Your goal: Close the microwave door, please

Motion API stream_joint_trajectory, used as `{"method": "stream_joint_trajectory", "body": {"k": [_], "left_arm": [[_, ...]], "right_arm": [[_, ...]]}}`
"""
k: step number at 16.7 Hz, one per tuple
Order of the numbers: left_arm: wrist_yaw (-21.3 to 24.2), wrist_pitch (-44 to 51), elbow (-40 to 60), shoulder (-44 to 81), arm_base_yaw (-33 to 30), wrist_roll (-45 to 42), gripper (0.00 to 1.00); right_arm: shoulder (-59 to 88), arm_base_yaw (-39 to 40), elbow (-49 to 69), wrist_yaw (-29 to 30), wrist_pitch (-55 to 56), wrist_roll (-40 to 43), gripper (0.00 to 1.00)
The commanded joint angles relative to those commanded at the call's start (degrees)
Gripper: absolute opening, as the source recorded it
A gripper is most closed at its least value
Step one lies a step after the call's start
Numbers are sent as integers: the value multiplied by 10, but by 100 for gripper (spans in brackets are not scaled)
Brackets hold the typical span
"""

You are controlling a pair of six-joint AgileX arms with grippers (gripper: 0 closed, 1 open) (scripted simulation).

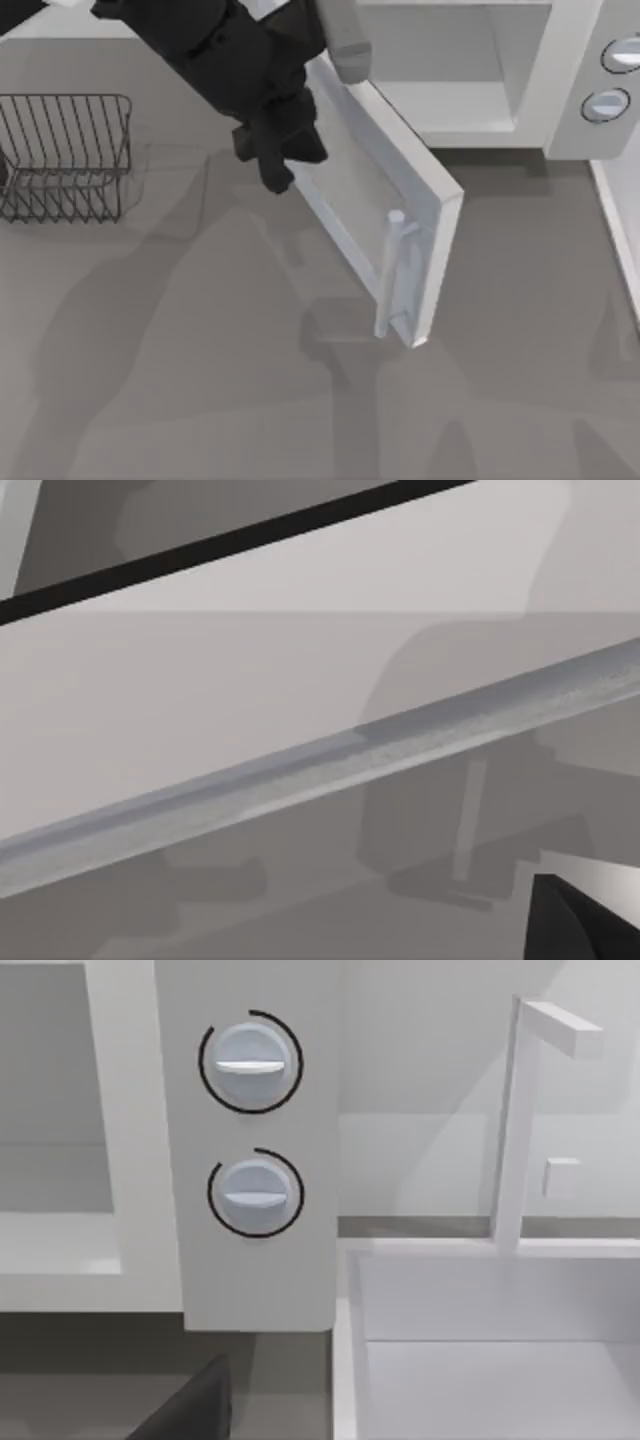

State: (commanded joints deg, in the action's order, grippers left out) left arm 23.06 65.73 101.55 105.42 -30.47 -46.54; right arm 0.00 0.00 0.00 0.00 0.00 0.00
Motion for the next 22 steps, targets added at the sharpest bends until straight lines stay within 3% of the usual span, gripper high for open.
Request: {"method": "stream_joint_trajectory", "body": {"k": [22], "left_arm": [[-17,-7,51,39,-47,51,0]], "right_arm": [[0,0,0,0,0,0,100]]}}
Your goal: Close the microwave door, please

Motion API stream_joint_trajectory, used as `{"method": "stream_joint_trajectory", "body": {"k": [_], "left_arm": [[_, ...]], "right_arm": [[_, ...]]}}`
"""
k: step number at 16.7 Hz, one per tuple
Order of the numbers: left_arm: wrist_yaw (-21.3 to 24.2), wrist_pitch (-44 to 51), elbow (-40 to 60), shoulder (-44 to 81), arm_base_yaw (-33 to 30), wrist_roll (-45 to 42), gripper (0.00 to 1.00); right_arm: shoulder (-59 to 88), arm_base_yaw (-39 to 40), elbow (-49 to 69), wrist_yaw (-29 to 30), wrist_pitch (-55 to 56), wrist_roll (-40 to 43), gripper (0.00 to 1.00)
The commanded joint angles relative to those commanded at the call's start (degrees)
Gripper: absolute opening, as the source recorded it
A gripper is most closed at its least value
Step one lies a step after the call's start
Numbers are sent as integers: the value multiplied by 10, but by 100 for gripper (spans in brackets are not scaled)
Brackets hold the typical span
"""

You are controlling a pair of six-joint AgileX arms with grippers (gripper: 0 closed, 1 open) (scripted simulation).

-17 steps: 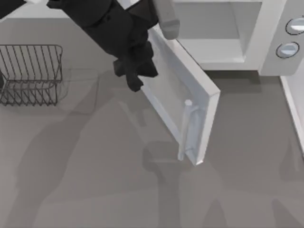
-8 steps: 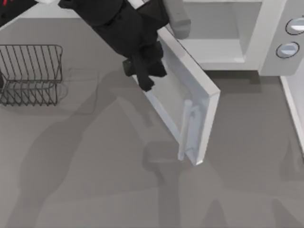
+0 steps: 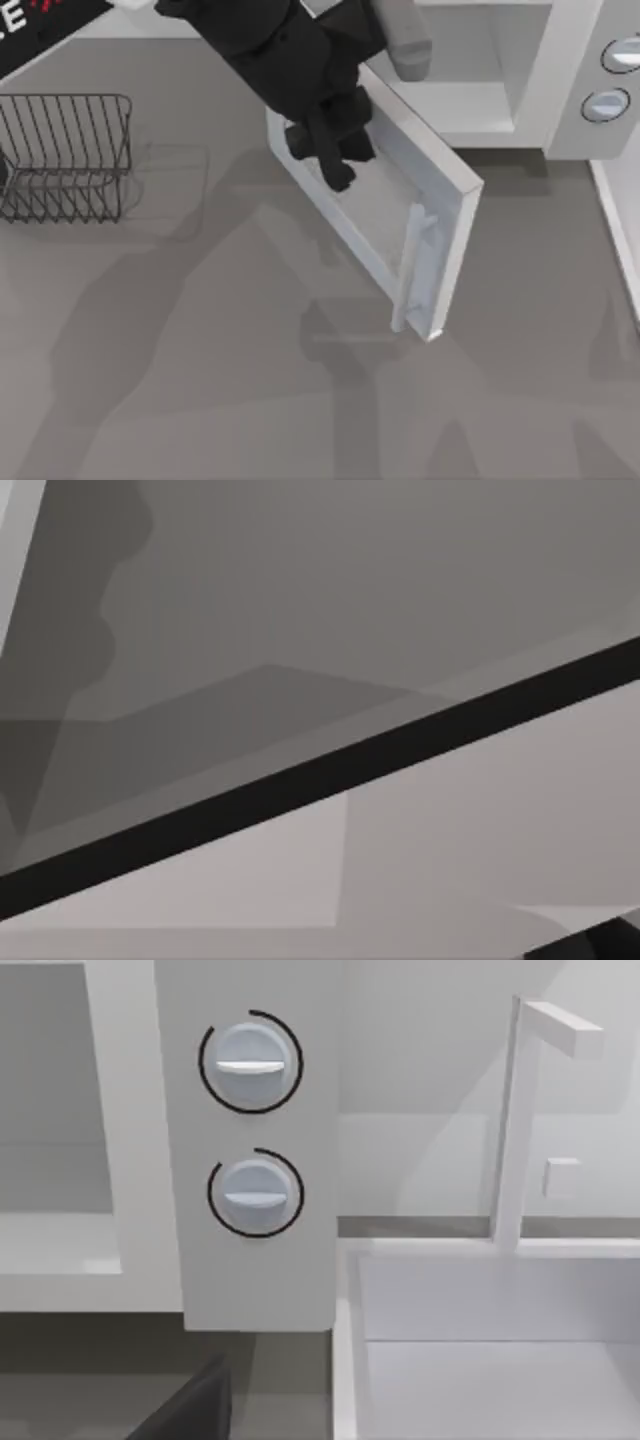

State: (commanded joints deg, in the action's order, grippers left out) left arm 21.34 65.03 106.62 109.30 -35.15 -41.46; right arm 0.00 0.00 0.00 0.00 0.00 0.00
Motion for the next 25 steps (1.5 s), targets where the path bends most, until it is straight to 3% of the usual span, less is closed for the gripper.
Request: {"method": "stream_joint_trajectory", "body": {"k": [20,25], "left_arm": [[-11,26,7,51,-39,45,0],[-14,15,50,53,-44,47,0]], "right_arm": [[0,0,0,0,0,0,100],[0,0,0,0,0,0,100]]}}
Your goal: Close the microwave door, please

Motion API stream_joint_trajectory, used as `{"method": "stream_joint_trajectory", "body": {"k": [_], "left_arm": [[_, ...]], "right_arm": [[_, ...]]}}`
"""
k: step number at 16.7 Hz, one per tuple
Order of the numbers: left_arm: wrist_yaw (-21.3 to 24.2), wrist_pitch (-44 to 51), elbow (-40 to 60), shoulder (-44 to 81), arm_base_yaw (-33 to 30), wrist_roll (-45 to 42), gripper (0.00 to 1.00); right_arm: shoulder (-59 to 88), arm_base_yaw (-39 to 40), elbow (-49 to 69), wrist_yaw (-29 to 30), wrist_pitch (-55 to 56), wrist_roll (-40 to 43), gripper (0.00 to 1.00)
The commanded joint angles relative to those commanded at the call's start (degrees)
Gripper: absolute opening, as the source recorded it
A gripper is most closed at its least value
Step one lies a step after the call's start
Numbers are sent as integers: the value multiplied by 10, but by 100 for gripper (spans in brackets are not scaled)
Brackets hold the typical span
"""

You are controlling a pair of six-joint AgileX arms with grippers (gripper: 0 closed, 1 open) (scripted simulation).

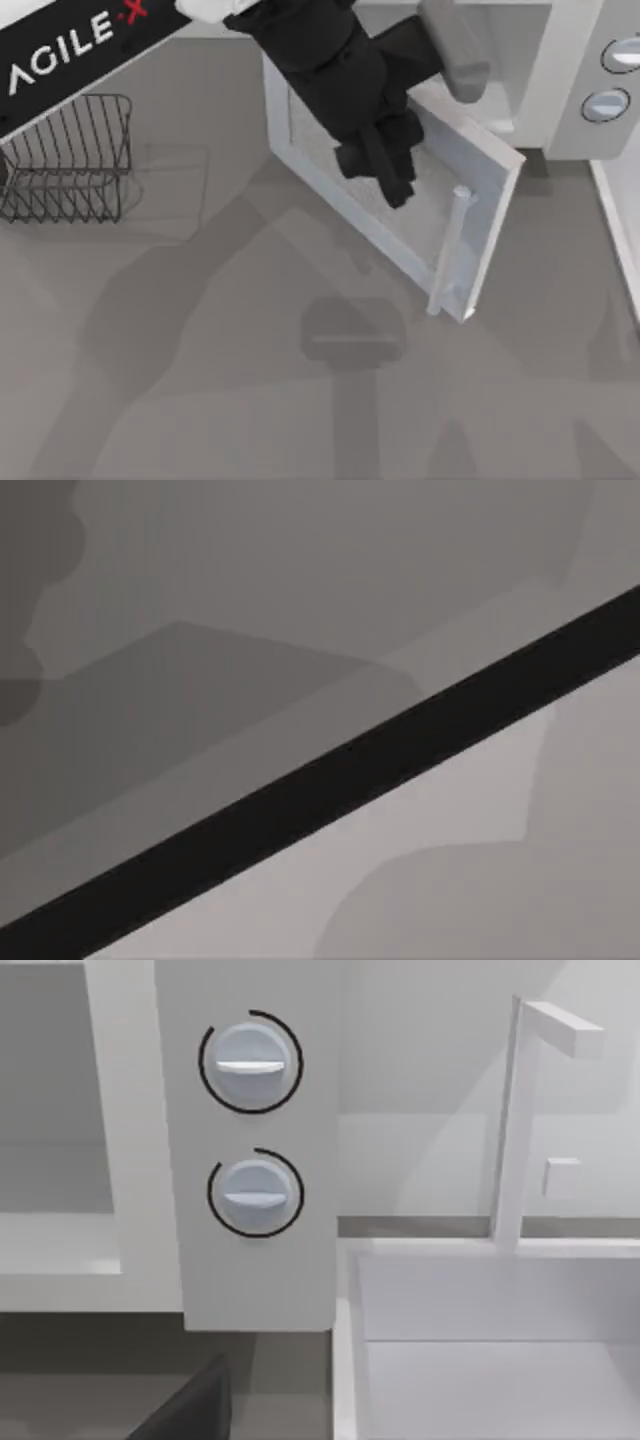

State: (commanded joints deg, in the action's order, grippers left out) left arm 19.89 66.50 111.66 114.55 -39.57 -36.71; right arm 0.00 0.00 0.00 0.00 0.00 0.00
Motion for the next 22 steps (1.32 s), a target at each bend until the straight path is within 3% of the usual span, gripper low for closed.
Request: {"method": "stream_joint_trajectory", "body": {"k": [14,22], "left_arm": [[-4,15,6,21,-17,18,0],[-10,-3,63,30,-18,18,0]], "right_arm": [[0,0,0,0,0,0,100],[0,0,0,0,0,0,100]]}}
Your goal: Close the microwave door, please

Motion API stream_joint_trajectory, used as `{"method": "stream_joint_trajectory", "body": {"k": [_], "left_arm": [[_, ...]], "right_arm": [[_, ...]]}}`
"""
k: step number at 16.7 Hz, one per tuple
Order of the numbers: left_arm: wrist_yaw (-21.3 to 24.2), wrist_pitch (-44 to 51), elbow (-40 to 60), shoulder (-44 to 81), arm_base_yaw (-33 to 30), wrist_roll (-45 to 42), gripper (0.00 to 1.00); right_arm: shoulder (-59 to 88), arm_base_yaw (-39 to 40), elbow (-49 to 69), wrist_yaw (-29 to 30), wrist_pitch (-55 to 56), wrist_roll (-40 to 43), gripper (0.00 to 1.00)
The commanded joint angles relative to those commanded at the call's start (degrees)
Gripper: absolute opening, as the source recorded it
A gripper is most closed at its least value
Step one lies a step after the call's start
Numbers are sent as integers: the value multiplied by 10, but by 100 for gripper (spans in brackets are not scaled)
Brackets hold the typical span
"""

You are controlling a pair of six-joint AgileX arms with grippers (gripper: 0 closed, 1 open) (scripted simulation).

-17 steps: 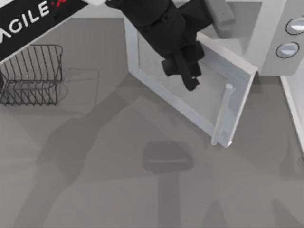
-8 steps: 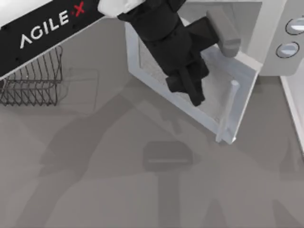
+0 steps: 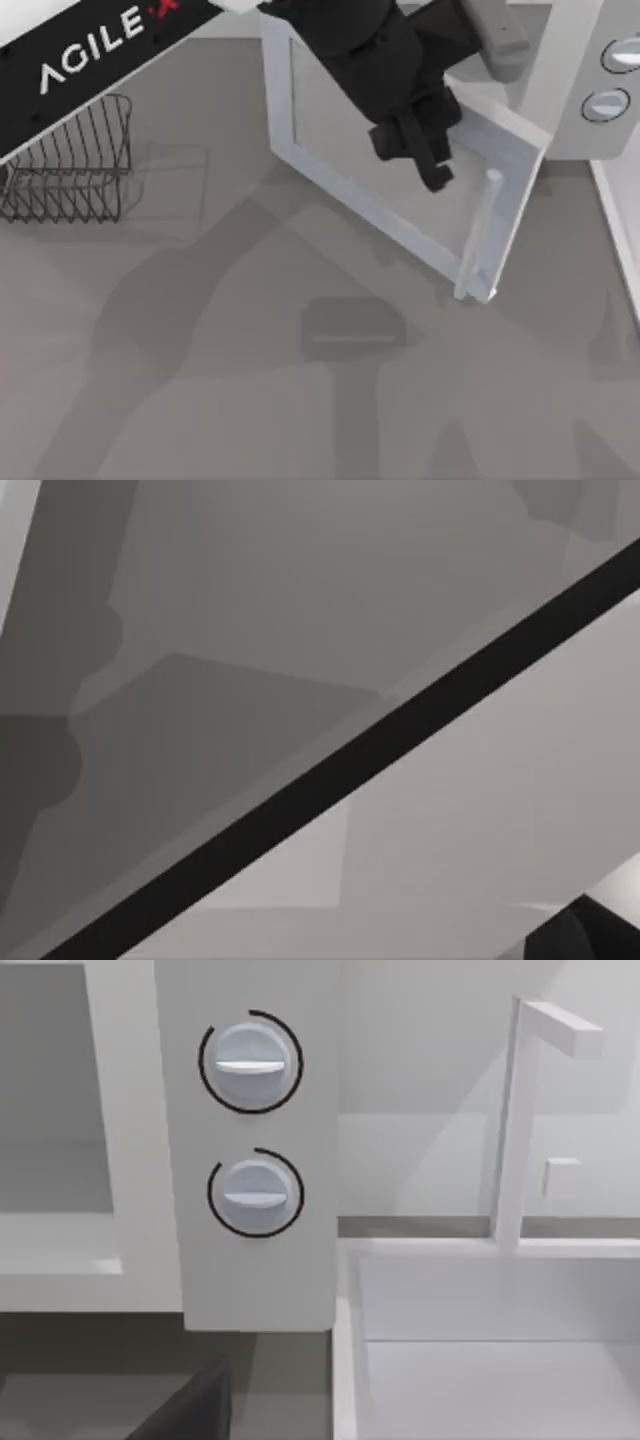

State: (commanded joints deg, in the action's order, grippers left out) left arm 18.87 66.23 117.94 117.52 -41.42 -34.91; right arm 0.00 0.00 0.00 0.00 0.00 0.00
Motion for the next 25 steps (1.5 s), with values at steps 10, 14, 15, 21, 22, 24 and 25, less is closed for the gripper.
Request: {"method": "stream_joint_trajectory", "body": {"k": [10,14,15,21,22,24,25], "left_arm": [[-4,20,-1,20,-17,16,0],[-6,20,30,31,-22,20,0],[-7,17,41,32,-22,20,0],[-7,14,51,31,-19,19,0],[-6,18,51,33,-22,21,0],[-4,31,53,44,-29,26,0],[-3,37,55,52,-32,30,0]], "right_arm": [[0,0,0,0,0,0,100],[0,0,0,0,0,0,100],[0,0,0,0,0,0,100],[0,0,0,0,0,0,100],[0,0,0,0,0,0,100],[0,0,0,0,0,0,100],[0,0,0,0,0,0,100]]}}
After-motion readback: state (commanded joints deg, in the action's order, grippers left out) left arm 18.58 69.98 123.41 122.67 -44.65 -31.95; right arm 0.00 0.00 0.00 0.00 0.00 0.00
